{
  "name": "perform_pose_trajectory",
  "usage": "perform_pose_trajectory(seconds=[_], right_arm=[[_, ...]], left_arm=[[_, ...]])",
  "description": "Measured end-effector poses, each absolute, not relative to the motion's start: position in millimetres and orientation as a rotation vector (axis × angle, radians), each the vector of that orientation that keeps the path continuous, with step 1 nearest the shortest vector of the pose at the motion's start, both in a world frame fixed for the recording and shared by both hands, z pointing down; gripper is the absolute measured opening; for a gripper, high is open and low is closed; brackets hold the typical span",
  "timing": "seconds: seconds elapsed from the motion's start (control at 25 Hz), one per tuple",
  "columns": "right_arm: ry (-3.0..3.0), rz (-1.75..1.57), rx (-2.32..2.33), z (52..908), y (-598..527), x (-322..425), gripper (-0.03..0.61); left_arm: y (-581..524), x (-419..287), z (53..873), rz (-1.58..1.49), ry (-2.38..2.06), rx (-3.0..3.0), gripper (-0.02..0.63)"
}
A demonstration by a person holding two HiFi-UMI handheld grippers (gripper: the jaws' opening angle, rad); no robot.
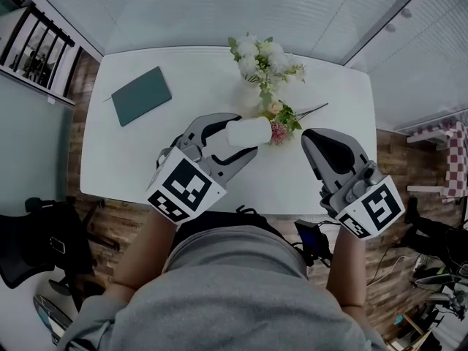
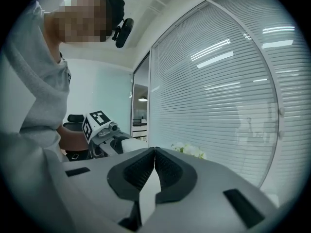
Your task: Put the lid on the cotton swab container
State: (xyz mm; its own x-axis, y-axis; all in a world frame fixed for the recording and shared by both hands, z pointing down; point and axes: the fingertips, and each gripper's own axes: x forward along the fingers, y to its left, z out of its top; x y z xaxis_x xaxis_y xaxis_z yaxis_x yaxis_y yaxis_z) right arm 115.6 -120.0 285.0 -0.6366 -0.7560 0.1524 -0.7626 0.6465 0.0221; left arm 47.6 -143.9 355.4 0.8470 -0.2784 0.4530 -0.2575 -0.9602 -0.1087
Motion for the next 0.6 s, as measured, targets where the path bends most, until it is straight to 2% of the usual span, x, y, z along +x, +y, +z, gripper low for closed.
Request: perform_pose_trajectory(seconds=[0.6], right_arm=[[-2.611, 0.034, 1.474, 292, -119, 158, 0.026]], left_arm=[[-162, 16, 350, -0.681, 0.642, -3.011, 0.242]])
